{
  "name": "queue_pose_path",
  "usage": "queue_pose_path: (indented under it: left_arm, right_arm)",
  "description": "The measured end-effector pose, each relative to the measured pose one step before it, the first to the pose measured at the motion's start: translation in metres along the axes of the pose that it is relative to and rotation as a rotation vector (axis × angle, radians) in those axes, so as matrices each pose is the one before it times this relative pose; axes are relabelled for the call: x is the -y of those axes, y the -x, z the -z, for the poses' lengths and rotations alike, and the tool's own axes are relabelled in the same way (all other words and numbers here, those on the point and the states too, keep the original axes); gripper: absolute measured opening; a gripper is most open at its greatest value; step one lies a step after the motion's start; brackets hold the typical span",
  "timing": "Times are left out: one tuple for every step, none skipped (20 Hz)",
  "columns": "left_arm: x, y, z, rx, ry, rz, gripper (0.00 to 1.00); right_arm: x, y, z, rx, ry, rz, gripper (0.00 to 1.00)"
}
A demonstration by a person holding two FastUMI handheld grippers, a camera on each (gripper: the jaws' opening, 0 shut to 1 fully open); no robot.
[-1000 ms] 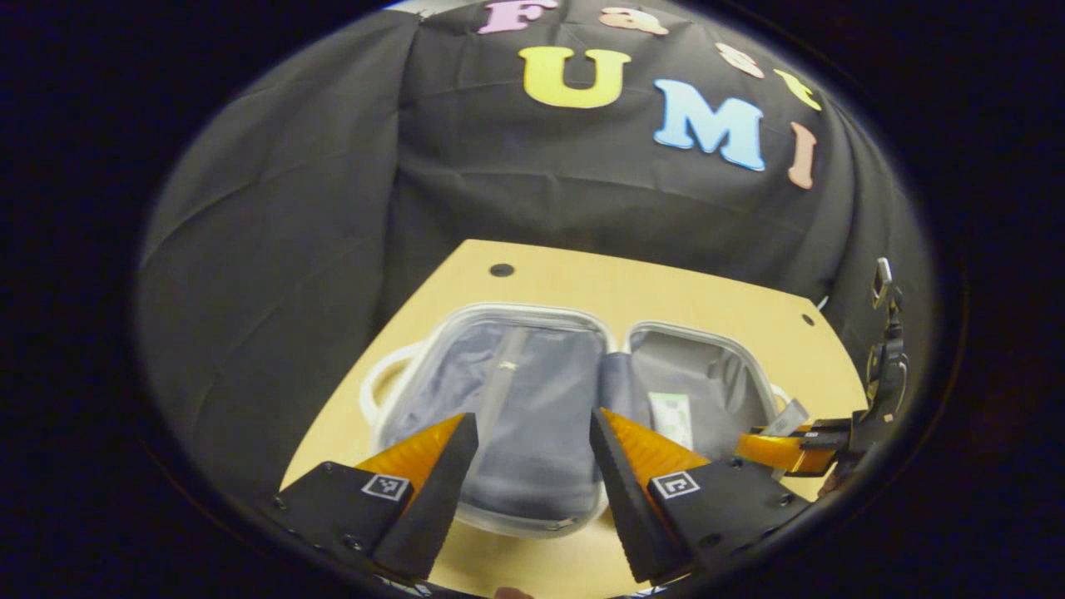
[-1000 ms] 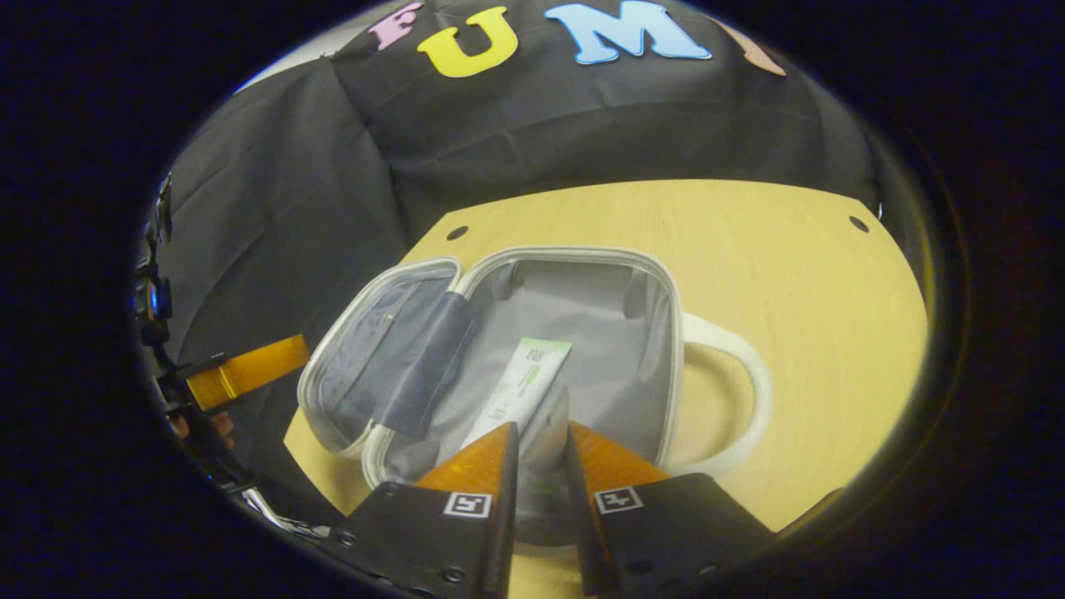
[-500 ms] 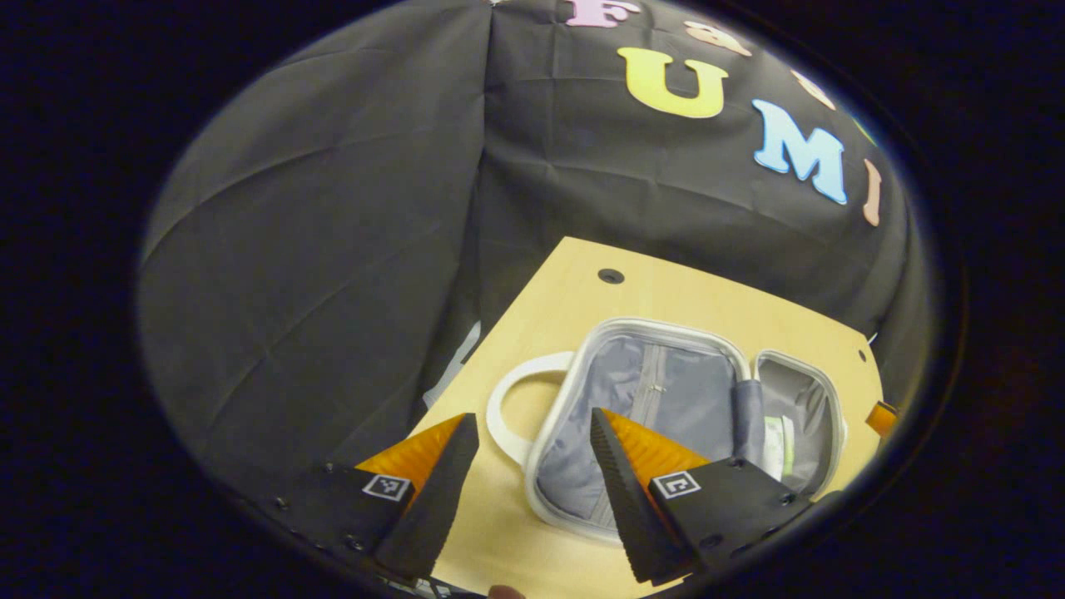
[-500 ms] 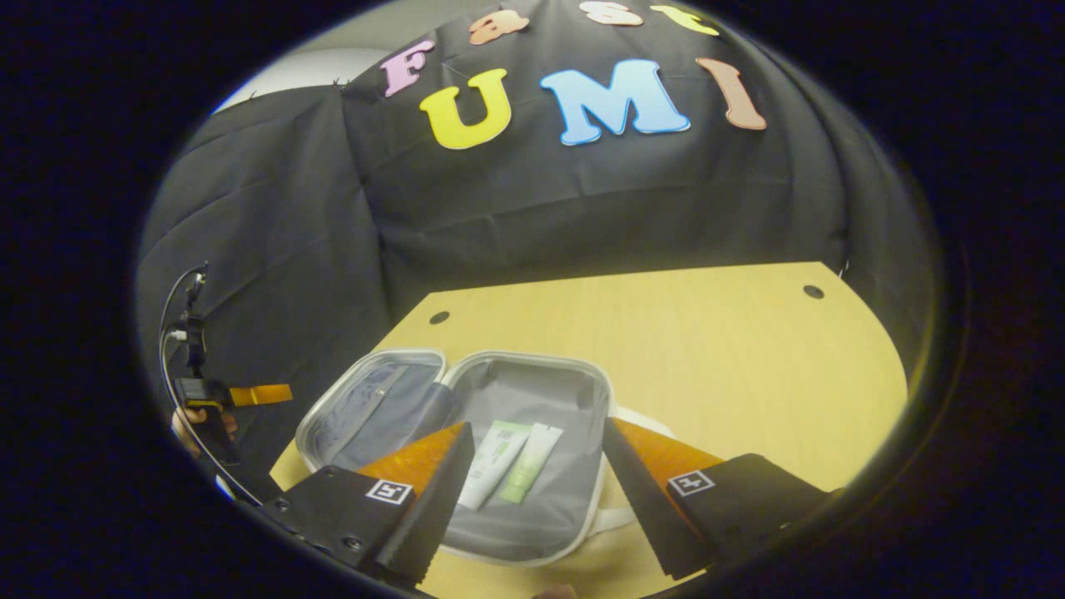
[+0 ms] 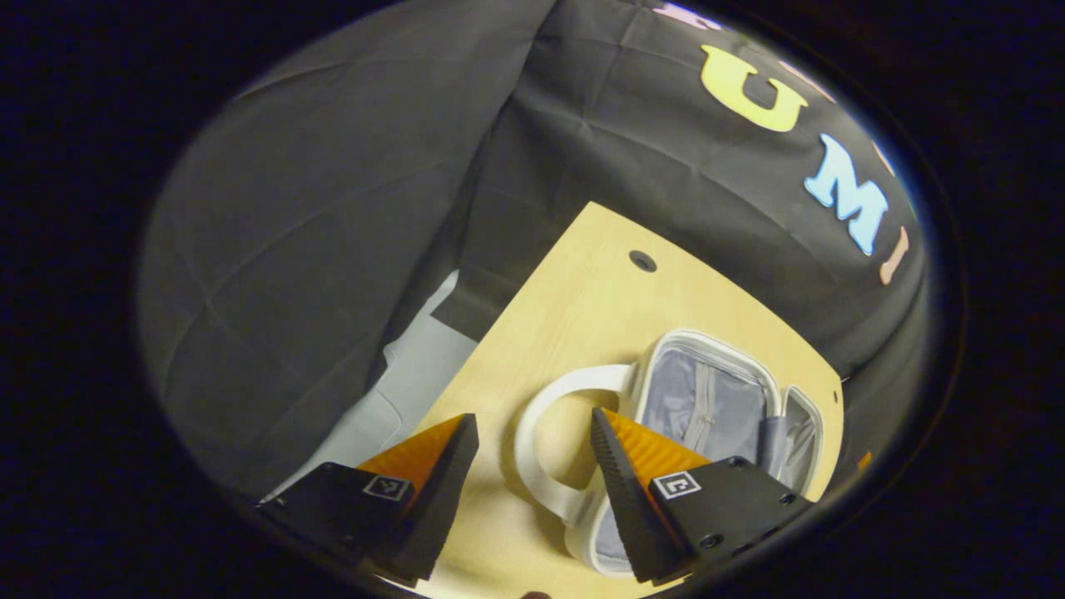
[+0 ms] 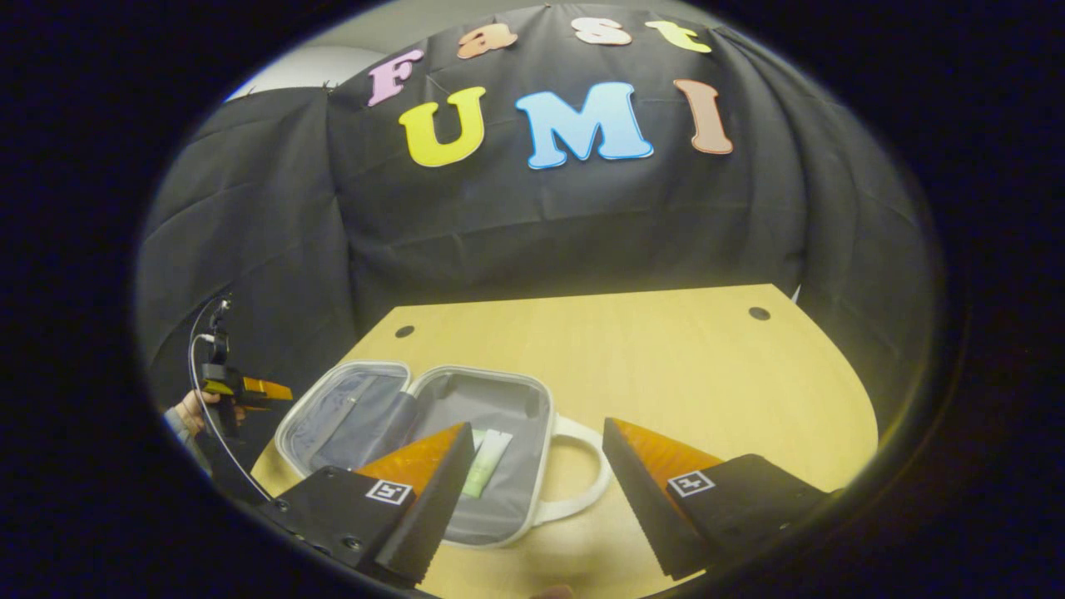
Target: First open the suitcase, pack the skin care products into it, and then close the suitcase.
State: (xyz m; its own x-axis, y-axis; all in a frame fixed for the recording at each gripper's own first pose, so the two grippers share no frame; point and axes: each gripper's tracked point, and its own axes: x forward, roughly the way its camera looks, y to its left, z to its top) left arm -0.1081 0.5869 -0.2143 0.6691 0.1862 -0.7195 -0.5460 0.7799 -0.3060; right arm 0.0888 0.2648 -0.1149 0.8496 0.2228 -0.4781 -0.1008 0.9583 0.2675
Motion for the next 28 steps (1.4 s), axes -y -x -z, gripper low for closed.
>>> queue_pose_path:
  left_arm:
    - [-0.00505, -0.00906, 0.0072, -0.0277, 0.02042, 0.00298, 0.9]
    - [-0.00177, -0.00737, 0.00607, -0.02653, 0.02057, 0.00829, 0.89]
    - [-0.00227, -0.00755, 0.00408, -0.0175, 0.01904, 0.00209, 0.9]
    - [-0.00063, -0.00687, 0.00335, -0.01532, 0.02253, 0.01066, 0.89]
    - [0.00211, -0.00292, 0.00246, -0.01403, 0.02655, 0.01629, 0.91]
    - [0.00341, -0.00239, -0.00475, 0.02407, 0.00224, 0.0203, 0.92]
    - [0.00577, 0.00007, -0.00105, 0.00441, 0.00803, 0.01729, 0.92]
    - [0.00243, -0.00186, 0.00192, -0.01095, 0.01235, 0.00793, 0.75]
    - [0.00151, -0.00514, 0.00491, -0.01904, 0.01438, 0.00958, 0.58]
    - [0.00065, -0.00016, 0.0055, -0.02254, 0.01712, -0.00143, 0.48]
    - [-0.00759, -0.00318, -0.00375, 0.02286, 0.00216, -0.03297, 0.4]
    - [0.00332, 0.00139, -0.00097, 0.00024, 0.0207, 0.01514, 0.25]
    - [-0.00089, 0.00282, -0.00021, 0.00274, -0.00106, 0.00329, 0.23]
    - [0.00155, 0.00407, -0.00327, 0.00944, -0.00746, 0.0037, 0.2]
    - [0.00275, 0.00427, -0.00143, 0.01501, -0.00487, -0.00404, 0.18]
    - [0.00588, 0.00872, -0.00249, 0.0031, -0.02416, -0.00144, 0.13]
    - [0.00888, 0.00975, -0.00237, 0.01238, -0.02651, -0.00033, 0.14]
    - [0.00967, 0.01084, -0.00633, 0.01555, -0.02682, 0.00257, 0.14]
    - [0.01124, 0.01504, -0.00653, 0.02051, -0.02236, 0.00035, 0.13]
    - [0.01576, 0.01615, -0.00963, 0.02925, -0.02198, 0.01444, 0.13]
    - [0.01787, 0.01807, -0.01022, 0.03283, -0.0212, 0.01899, 0.13]
    - [0.0187, 0.01762, -0.01161, 0.03601, -0.01453, 0.02262, 0.13]
    - [0.02135, 0.01842, -0.01294, 0.03459, -0.01433, 0.02779, 0.12]
    - [0.02188, 0.01639, -0.01062, 0.02846, -0.01714, 0.02375, 0.13]
    - [0.02612, 0.01452, -0.00909, 0.02231, -0.01886, 0.02746, 0.12]
    - [0.02553, 0.0107, -0.00664, 0.02099, -0.02138, 0.02091, 0.12]
    - [0.02782, 0.00819, -0.00508, 0.01708, -0.02923, 0.02089, 0.12]
    - [0.02197, 0.00384, -0.00064, 0.02017, -0.03122, 0.02007, 0.12]
  right_arm:
    - [0.00008, 0.00107, 0.00136, -0.00397, 0.00154, 0.00486, 0.95]
    - [0.00057, 0.00125, 0.00104, -0.00444, 0.00118, 0.00424, 0.95]
    - [0.00087, 0.00144, 0.00068, -0.00274, 0.00166, 0.00336, 0.95]
    - [0.00081, 0.00183, -0.0005, -0.00099, 0.0004, 0.00464, 0.95]
    - [0.00136, 0.00251, -0.00054, 0.00055, -0.00143, 0.00336, 0.95]
    - [0.00162, 0.00191, -0.00089, 0.00176, -0.00359, 0.00445, 0.95]
    - [0.00157, 0.00127, -0.0002, 0.00152, -0.00347, 0.00425, 0.95]
    - [0.0027, 0.00097, 0.0006, 0.00099, -0.00247, 0.00541, 0.95]
    - [0.00366, 0.00185, 0.00067, 0.00123, -0.00044, 0.00714, 0.95]
    - [0.00433, 0.00219, 0.00066, -0.00045, -0.00055, 0.00818, 0.95]
    - [0.00306, 0.00191, 0.00151, -0.00013, -0.00144, 0.00459, 0.95]
    - [0.00382, 0.00264, 0.00017, 0.00093, -0.00285, 0.00513, 0.95]
    - [0.0039, 0.00178, 0.00063, 0.00195, -0.00453, 0.00456, 0.95]
    - [0.00465, 0.00252, 0.0001, 0.00232, -0.00496, 0.00469, 0.95]
    - [0.0052, 0.00207, -0.00017, 0.00413, -0.00404, 0.00688, 0.95]
    - [0.00516, 0.00252, -0.00094, 0.00532, -0.00493, 0.0067, 0.95]
    - [0.00266, 0.00053, -0.00055, 0.00596, -0.00374, 0.00126, 0.95]
    - [0.00457, 0.00214, -0.00235, 0.00981, -0.00057, 0.00263, 0.95]
    - [0.00454, 0.00186, -0.00247, 0.01324, 0.00461, 0.00482, 0.95]
    - [0.00622, 0.00174, -0.00414, 0.01832, 0.01351, 0.00644, 0.95]
    - [0.00605, 0.00051, -0.00388, 0.02066, 0.0215, 0.01042, 0.95]
    - [0.00694, 0.0013, -0.00387, 0.01704, 0.0225, 0.01118, 0.95]
    - [0.00618, 0.00139, -0.00318, 0.01786, 0.02024, 0.00645, 0.95]
    - [0.00554, 0.00154, -0.00521, 0.01939, 0.01704, 0.00464, 0.95]
    - [0.00538, 0.00134, -0.0047, 0.0209, 0.01301, 0.00674, 0.95]
    - [0.00651, 0.00069, -0.00592, 0.02183, 0.00933, 0.00561, 0.95]
    - [0.00596, 0.00143, -0.00581, 0.02024, 0.00663, 0.00284, 0.95]
    - [0.0067, 0.00118, -0.00546, 0.01855, 0.00458, 0.005, 0.95]
